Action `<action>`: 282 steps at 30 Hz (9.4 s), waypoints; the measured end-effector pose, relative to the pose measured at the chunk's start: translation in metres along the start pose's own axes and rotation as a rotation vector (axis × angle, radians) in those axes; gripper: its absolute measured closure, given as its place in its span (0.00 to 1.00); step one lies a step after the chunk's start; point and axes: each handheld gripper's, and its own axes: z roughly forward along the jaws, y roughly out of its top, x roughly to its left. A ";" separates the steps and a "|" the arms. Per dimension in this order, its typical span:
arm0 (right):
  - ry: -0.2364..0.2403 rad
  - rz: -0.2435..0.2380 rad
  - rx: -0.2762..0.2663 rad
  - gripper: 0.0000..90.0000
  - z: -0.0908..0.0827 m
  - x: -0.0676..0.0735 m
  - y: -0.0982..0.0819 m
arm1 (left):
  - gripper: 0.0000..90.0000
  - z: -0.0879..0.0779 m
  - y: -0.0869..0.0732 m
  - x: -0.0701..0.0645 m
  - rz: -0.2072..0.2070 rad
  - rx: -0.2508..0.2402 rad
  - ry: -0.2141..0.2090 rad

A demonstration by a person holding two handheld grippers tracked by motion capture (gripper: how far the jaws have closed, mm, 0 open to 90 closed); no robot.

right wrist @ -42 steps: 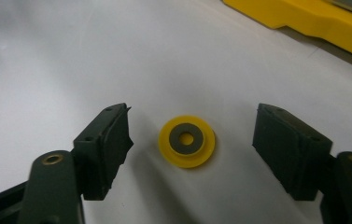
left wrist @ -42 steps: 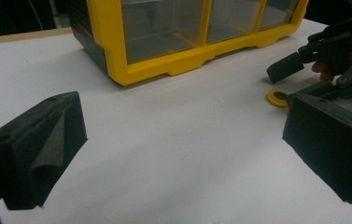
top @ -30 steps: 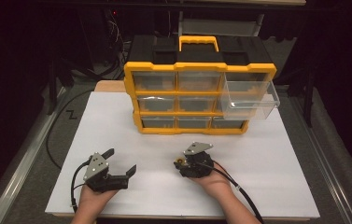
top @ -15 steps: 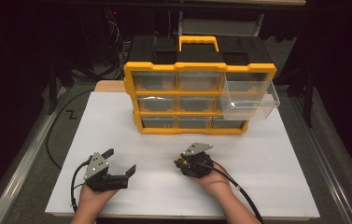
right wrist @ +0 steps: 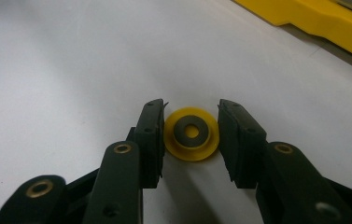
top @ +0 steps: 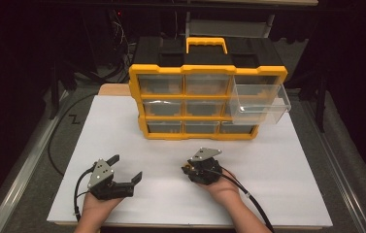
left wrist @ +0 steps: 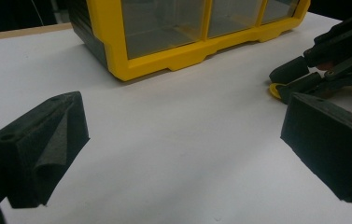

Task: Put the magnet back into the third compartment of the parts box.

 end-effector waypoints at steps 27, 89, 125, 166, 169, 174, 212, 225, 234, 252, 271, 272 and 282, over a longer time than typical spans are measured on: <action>0.027 0.027 -0.035 0.72 -0.032 -0.007 -0.013 | 0.00 0.001 -0.001 0.000 0.003 -0.013 0.017; -0.085 0.154 -0.006 0.72 -0.114 -0.049 -0.081 | 0.00 0.000 -0.001 0.002 -0.005 -0.029 0.015; 0.011 0.101 0.218 0.72 -0.124 -0.060 -0.065 | 0.00 0.002 0.001 0.000 0.053 -0.041 0.032; 0.068 -0.001 0.410 0.72 -0.134 -0.063 -0.023 | 0.00 0.001 0.001 -0.003 0.083 -0.042 0.019; 0.077 -0.012 0.419 0.72 -0.134 -0.064 -0.021 | 0.00 0.001 0.001 -0.003 0.080 -0.042 0.019; 0.086 -0.036 0.423 0.72 -0.139 -0.063 -0.014 | 0.00 0.001 0.001 -0.004 0.084 -0.042 0.017; 0.119 -0.108 0.457 0.72 -0.178 -0.066 0.022 | 0.00 0.000 0.001 -0.003 0.084 -0.041 0.012; 0.120 -0.123 0.466 0.72 -0.192 -0.068 0.034 | 0.00 0.000 0.001 -0.003 0.085 -0.041 0.010; 0.117 -0.139 0.474 0.72 -0.202 -0.070 0.044 | 0.00 0.000 0.001 -0.003 0.085 -0.043 0.009; 0.104 -0.141 0.475 0.72 -0.219 -0.075 0.065 | 0.00 -0.001 0.001 -0.003 0.081 -0.051 0.009; 0.089 -0.158 0.469 0.72 -0.239 -0.080 0.090 | 0.00 -0.001 0.001 -0.003 0.080 -0.055 0.008; 0.089 -0.159 0.467 0.72 -0.241 -0.080 0.092 | 0.00 -0.001 0.001 -0.003 0.080 -0.054 0.008; 0.084 -0.166 0.465 0.72 -0.250 -0.081 0.105 | 0.00 -0.002 0.001 -0.003 0.082 -0.053 0.007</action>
